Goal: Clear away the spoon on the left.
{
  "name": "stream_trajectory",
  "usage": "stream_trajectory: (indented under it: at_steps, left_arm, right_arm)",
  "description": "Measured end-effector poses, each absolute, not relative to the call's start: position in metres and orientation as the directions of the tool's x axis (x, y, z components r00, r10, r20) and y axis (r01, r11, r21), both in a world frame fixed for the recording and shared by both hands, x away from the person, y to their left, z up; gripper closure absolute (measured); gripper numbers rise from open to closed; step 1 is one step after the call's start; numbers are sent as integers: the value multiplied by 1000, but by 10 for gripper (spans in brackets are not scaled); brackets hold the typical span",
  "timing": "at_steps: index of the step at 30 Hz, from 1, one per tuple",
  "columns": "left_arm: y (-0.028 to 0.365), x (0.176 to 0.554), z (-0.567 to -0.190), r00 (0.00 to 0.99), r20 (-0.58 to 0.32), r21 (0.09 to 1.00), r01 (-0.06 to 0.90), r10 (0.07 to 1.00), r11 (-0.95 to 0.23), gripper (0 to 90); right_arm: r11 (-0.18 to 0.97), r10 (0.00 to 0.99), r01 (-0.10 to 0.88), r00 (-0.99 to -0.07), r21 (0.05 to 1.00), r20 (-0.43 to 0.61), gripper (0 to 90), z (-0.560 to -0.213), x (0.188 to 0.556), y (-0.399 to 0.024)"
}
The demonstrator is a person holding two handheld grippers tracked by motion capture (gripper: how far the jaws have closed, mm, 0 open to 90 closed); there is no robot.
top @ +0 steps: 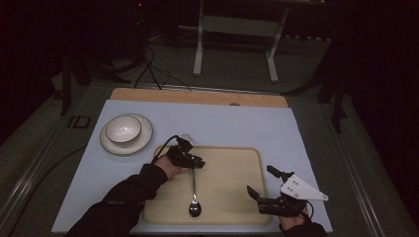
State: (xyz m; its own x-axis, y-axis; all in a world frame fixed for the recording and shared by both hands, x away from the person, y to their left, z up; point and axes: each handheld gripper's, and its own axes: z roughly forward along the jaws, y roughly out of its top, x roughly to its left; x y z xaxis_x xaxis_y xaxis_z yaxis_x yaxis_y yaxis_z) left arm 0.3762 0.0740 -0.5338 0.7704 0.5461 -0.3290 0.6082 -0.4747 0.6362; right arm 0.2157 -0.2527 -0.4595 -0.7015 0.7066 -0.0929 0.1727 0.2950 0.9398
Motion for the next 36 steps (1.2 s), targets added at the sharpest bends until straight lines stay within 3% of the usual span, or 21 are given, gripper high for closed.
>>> stream_trajectory:
  at_steps: [18, 29, 36]
  left_arm:
    - [68, 381, -532, 774, -283, 657, 587, 567, -474, 610]
    - [66, 371, -517, 790, -283, 669, 569, 544, -479, 597]
    - [66, 362, -498, 787, -254, 678, 559, 563, -476, 529]
  right_arm:
    - [296, 707, 178, -702, 939, -90, 119, -460, 216, -253]
    - [289, 706, 180, -704, 940, -82, 119, -460, 217, -253]
    - [278, 712, 189, -698, 942, -70, 119, -461, 218, -255]
